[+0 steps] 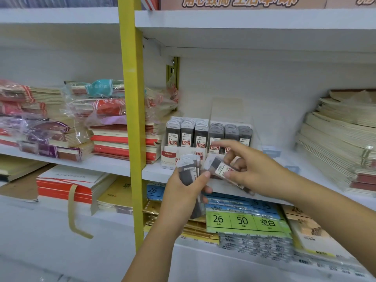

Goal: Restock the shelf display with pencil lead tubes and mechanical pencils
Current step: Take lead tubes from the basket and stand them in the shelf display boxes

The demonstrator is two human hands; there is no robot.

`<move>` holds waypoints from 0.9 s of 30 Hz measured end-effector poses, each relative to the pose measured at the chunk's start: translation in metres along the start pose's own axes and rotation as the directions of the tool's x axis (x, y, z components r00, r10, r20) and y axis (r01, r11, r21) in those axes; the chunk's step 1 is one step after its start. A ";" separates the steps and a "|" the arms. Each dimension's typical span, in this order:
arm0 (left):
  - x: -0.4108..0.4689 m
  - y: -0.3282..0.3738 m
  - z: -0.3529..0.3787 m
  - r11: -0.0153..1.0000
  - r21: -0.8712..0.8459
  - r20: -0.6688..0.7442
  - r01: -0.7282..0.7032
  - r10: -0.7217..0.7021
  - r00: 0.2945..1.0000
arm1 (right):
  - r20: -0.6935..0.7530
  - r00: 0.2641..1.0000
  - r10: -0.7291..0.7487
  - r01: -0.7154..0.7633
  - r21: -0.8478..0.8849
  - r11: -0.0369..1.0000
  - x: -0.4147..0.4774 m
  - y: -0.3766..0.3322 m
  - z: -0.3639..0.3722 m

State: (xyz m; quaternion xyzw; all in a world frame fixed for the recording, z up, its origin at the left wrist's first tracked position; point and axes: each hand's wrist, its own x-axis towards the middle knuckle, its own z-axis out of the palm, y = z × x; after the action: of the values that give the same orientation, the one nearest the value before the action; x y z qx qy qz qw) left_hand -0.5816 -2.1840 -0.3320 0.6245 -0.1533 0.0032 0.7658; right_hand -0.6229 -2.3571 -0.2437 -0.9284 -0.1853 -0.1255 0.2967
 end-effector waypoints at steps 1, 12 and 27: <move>0.001 0.001 -0.005 1.000 -0.022 -0.023 0.007 -0.008 1.000 | -0.026 1.000 -0.012 0.015 0.100 0.995 0.006 -0.004 -0.003; 0.008 0.007 -0.052 0.998 -0.030 -0.087 0.052 -0.054 0.995 | -0.406 0.898 -0.169 0.149 -0.081 0.986 0.094 -0.045 -0.007; 0.001 0.014 -0.069 0.992 -0.112 -0.008 0.065 -0.066 0.998 | -0.329 0.932 -0.150 0.026 -0.351 0.936 0.125 -0.033 0.007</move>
State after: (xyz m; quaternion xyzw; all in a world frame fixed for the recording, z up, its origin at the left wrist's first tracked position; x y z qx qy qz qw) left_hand -0.5673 -2.1152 -0.3302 0.5855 -0.1283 -0.0271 0.8000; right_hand -0.5237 -2.2943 -0.1895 -0.9188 -0.1468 -0.3325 0.1538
